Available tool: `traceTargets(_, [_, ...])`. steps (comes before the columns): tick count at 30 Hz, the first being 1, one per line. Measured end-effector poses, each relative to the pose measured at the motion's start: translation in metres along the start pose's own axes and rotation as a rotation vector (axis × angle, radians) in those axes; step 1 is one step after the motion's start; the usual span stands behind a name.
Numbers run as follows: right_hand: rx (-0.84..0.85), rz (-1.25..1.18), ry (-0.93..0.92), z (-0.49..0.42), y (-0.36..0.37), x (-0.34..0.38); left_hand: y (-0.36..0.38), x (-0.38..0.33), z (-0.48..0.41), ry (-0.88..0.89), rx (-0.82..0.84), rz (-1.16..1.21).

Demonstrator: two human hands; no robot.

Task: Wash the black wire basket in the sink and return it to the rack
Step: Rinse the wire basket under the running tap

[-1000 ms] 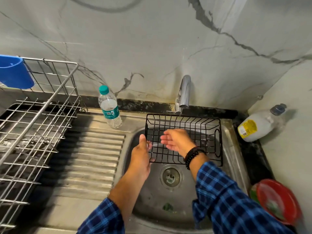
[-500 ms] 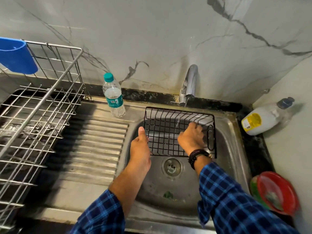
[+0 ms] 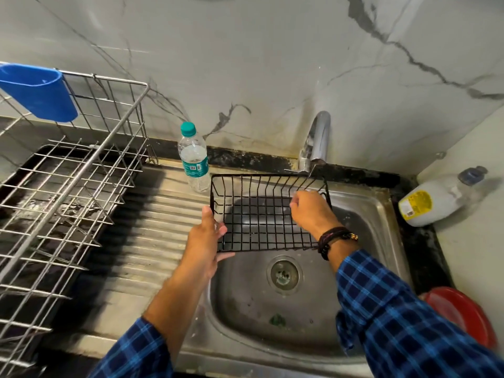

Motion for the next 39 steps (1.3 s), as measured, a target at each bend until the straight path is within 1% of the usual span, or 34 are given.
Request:
traceTargets(2, [-0.022,0.066,0.045,0.000,0.001,-0.001,-0.001,0.001,0.002,0.010,0.036,-0.044])
traceTargets(4, [-0.002,0.132,0.033,0.004,0.006,-0.002,0.000,0.002,0.004,0.006,0.070,-0.078])
traceTargets(6, [0.109,0.169,0.026,0.007,0.013,-0.003,0.002,0.002,0.003,0.014,0.096,-0.122])
traceTargets(8, [0.253,0.196,0.072,0.008,0.020,-0.005,0.005,0.003,0.002,0.043,0.121,-0.224])
traceTargets(10, [0.324,0.244,0.107,0.011,0.019,-0.009,0.007,0.003,0.000,0.066,0.147,-0.313])
traceTargets(11, [0.310,0.270,0.107,0.012,0.016,-0.011,0.009,0.003,0.000,0.069,0.159,-0.338])
traceTargets(13, [0.226,0.291,0.122,0.012,0.008,-0.017,0.015,0.003,0.000,0.045,0.182,-0.358])
traceTargets(17, [0.133,0.227,0.194,0.013,-0.012,-0.021,0.036,0.004,0.003,-0.026,0.233,-0.318])
traceTargets(20, [0.047,0.293,0.180,0.018,-0.023,-0.013,0.058,0.011,0.007,-0.042,0.259,-0.315])
traceTargets(21, [0.034,0.283,0.160,0.019,-0.025,-0.009,0.065,0.015,0.009,-0.042,0.275,-0.327])
traceTargets(23, [0.069,0.208,0.103,0.015,-0.024,-0.001,0.078,0.022,0.012,-0.041,0.310,-0.375])
traceTargets(25, [0.179,0.077,0.059,0.006,-0.021,0.003,0.088,0.026,0.016,-0.044,0.340,-0.433])
traceTargets(26, [0.256,-0.046,0.060,0.002,-0.019,0.004,0.092,0.027,0.018,-0.047,0.348,-0.454])
traceTargets(28, [0.409,-0.323,0.099,0.000,-0.015,0.003,0.097,0.029,0.019,-0.055,0.361,-0.473])
traceTargets(29, [0.472,-0.425,0.119,0.001,-0.013,0.001,0.097,0.030,0.019,-0.056,0.367,-0.469])
traceTargets(31, [0.537,-0.552,0.179,0.000,-0.006,-0.008,0.098,0.032,0.016,-0.049,0.367,-0.443])
traceTargets(32, [0.519,-0.594,0.234,-0.002,0.000,-0.016,0.098,0.032,0.013,-0.046,0.361,-0.433])
traceTargets(33, [0.446,-0.602,0.303,-0.005,0.004,-0.025,0.098,0.033,0.011,-0.052,0.351,-0.428])
traceTargets(34, [0.336,-0.541,0.360,-0.009,0.005,-0.033,0.099,0.034,0.010,-0.067,0.343,-0.422])
traceTargets(36, [0.171,-0.276,0.416,-0.009,0.000,-0.044,0.100,0.036,0.009,-0.112,0.331,-0.399])
traceTargets(37, [0.135,-0.165,0.419,-0.007,-0.002,-0.046,0.100,0.037,0.009,-0.136,0.327,-0.391])
traceTargets(39, [0.084,-0.033,0.381,-0.005,-0.008,-0.047,0.102,0.038,0.009,-0.177,0.318,-0.378])
Point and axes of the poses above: each hand's wrist, its own z-axis away from the middle knuckle, its own y-axis out of the palm, x = y × z, the point moved 3 cm from there along -z, towards the middle knuckle, and after that the axes turned 8 degrees about y, right-handed, at the moved point
